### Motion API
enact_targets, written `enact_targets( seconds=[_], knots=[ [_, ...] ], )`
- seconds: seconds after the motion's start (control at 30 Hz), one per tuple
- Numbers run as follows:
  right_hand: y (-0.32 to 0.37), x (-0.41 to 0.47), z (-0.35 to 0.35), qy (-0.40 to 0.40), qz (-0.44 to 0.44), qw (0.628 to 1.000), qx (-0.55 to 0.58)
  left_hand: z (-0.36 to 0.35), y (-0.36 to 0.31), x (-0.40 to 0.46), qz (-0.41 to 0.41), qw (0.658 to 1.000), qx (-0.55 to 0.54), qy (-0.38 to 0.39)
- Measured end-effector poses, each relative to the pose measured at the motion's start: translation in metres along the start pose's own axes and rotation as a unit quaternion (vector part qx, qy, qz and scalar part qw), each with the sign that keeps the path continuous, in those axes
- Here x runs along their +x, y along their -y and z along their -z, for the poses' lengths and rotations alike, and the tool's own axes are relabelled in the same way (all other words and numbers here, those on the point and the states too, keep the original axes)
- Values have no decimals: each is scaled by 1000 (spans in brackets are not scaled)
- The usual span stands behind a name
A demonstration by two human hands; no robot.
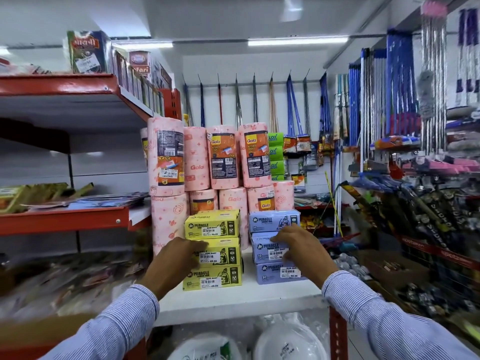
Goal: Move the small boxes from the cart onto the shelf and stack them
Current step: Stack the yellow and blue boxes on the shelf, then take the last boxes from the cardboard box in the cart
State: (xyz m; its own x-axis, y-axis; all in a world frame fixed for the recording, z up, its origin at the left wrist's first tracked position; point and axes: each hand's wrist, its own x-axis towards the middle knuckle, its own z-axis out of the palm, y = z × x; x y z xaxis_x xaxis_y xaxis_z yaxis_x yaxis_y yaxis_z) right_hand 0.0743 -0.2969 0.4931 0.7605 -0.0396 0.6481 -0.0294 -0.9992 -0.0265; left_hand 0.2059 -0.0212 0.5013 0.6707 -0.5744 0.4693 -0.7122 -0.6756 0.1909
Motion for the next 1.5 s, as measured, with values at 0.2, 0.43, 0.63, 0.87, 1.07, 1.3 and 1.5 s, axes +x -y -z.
enact_targets(
  seconds=[0.2,0.43,0.63,0.87,1.07,1.3,1.5],
  knots=[
    [-1,-8,-7,-19,5,1000,6,-3,-5,-8,-6,999,33,-22],
    [19,-40,-14,20,-13,996,-89,-29,-10,-45,-102,983,99,-114],
    [62,-120,-25,13,-24,996,-85,-81,-28,-116,-143,980,76,-117],
    [90,-280,-89,177,-80,981,-20,-192,-24,-228,-132,991,-13,9],
    [75,-387,-164,361,-152,919,37,-282,-26,-309,-81,979,-57,177],
    [62,-499,-264,541,-177,815,106,-419,-37,-413,-12,911,-93,401],
    [60,-569,-338,671,-144,720,103,-512,-48,-461,7,838,-51,543]
  ],
)
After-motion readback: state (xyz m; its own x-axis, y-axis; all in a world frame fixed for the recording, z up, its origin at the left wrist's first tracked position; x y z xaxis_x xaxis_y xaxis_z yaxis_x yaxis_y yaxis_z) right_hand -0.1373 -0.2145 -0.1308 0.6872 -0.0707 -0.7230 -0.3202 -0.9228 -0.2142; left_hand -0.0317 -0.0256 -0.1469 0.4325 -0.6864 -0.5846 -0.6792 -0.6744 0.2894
